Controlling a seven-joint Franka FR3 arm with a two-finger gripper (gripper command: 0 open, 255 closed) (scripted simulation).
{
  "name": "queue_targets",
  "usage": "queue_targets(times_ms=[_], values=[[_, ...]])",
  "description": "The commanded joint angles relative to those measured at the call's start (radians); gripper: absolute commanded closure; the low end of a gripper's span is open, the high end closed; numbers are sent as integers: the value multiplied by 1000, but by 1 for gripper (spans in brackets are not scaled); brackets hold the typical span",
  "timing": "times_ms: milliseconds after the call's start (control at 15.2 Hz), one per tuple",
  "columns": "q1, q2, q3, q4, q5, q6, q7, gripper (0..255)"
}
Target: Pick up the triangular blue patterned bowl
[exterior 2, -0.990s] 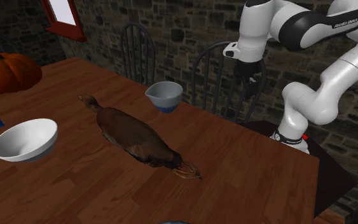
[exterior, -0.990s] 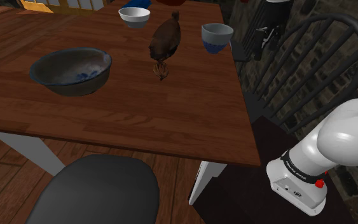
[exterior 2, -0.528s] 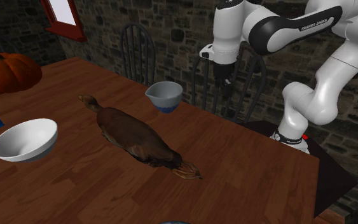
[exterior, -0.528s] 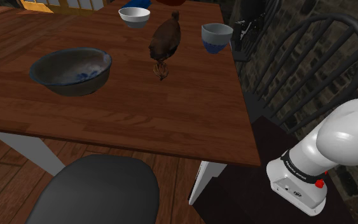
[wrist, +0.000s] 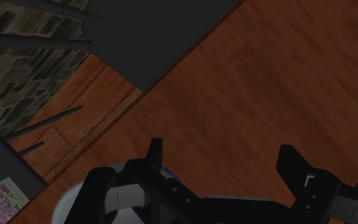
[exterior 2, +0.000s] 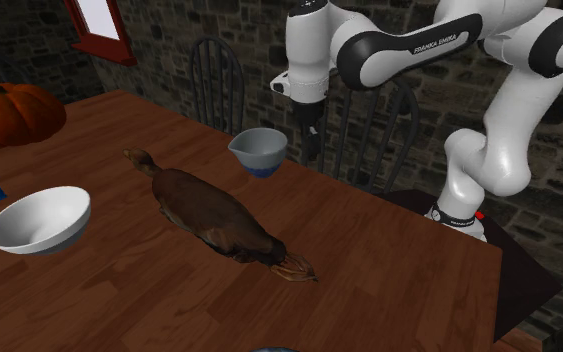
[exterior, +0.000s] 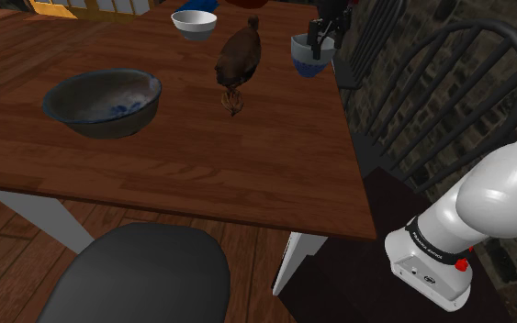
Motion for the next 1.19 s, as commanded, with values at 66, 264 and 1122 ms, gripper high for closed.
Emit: queue_targets(times_ms=[66, 264, 1122], values=[[-4, 114, -4, 125, -3, 3, -3, 0], [-8, 232, -8, 273, -4, -13, -11, 0], [-14, 363, -12, 349, -5, 56, -6, 0]])
